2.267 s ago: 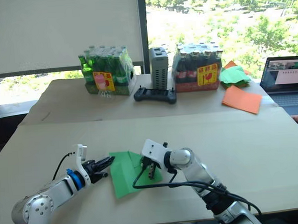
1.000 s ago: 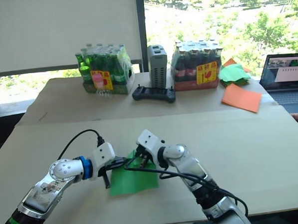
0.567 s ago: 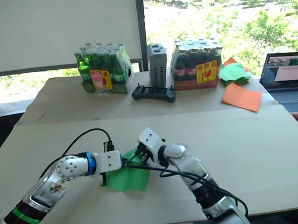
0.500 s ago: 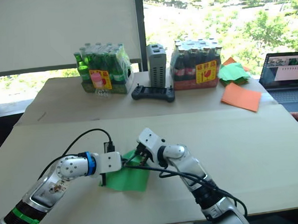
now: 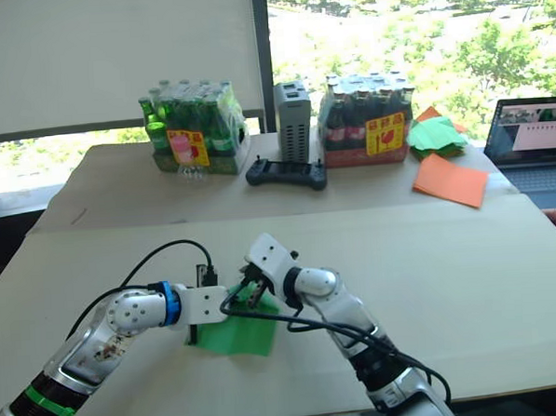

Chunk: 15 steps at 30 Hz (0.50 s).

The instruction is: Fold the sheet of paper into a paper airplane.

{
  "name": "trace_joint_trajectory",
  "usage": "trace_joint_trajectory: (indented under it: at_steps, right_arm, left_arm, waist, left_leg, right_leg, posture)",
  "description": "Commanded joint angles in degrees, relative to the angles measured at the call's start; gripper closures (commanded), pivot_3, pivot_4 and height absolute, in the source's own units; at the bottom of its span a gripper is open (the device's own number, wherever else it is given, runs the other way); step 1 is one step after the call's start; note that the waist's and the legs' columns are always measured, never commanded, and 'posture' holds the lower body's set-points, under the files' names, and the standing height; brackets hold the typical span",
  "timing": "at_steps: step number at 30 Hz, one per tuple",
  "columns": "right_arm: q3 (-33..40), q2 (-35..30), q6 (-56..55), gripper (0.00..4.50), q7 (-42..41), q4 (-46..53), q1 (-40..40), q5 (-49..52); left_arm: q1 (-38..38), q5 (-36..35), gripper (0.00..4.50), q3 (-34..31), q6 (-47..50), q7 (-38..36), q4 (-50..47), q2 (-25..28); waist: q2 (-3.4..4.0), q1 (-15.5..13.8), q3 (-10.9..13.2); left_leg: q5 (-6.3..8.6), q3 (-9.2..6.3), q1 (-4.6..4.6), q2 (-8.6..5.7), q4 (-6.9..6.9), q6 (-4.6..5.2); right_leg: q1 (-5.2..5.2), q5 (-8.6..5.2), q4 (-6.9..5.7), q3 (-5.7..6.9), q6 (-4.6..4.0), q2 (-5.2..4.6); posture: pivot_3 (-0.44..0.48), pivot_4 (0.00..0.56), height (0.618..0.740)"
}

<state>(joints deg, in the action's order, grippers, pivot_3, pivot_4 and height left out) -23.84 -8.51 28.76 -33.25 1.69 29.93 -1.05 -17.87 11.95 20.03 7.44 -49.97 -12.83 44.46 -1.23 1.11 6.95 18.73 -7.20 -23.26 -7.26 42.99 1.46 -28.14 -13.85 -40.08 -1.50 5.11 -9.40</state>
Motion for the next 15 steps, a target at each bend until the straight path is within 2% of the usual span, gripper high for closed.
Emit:
trace_joint_trajectory:
  at_steps: [1,7,11,12,15]
  right_arm:
    - [-2.3,-1.1,0.6,4.50,-0.1,-0.1,-0.6,-2.2]
    - [-1.4,-0.4,3.3,4.50,0.6,-0.6,-0.5,-2.1]
    - [-1.6,-0.2,3.3,4.50,0.7,-1.0,-0.3,-2.3]
    - [-1.6,-0.2,3.3,4.50,0.7,-1.1,-0.2,-2.3]
    - [-1.5,0.1,3.5,4.50,0.9,-1.1,-0.2,-2.2]
  left_arm:
    - [0.6,0.8,4.48,-0.2,-0.6,-0.6,-0.3,-0.1]
    - [1.4,-0.6,2.71,-1.9,-0.6,-1.6,-1.6,0.3]
    - [2.1,-5.7,1.34,-6.6,3.9,-3.1,-4.4,0.3]
    - [2.2,-7.2,1.34,-7.8,5.6,-3.6,-5.0,0.3]
    - [2.0,-20.2,1.34,-18.1,17.7,-5.9,-6.1,-0.5]
  waist:
    - [0.00,0.0,0.0]
    - [0.00,0.1,0.0]
    - [0.00,0.3,0.0]
    - [0.00,0.4,0.0]
    - [0.00,0.9,0.0]
  left_leg:
    - [0.00,0.00,0.00,0.00,0.00,0.00]
    - [0.00,0.01,0.05,0.01,0.01,-0.01]
    - [-0.01,0.02,0.04,0.02,0.01,-0.01]
    - [0.00,0.02,0.04,0.01,0.01,-0.01]
    - [-0.01,0.02,0.01,0.03,0.02,-0.01]
  right_leg:
    - [0.00,0.00,0.00,0.00,0.00,0.00]
    - [0.01,0.00,-0.01,0.00,0.00,0.00]
    - [-0.01,0.00,-0.05,0.00,-0.01,0.00]
    - [-0.01,0.00,-0.05,0.00,-0.01,0.00]
    - [-0.05,0.00,-0.08,0.00,-0.01,0.02]
  posture:
    - [0.000,0.150,0.675]
    - [0.000,0.150,0.675]
    - [0.000,0.150,0.675]
    - [0.000,0.150,0.675]
    - [0.000,0.150,0.675]
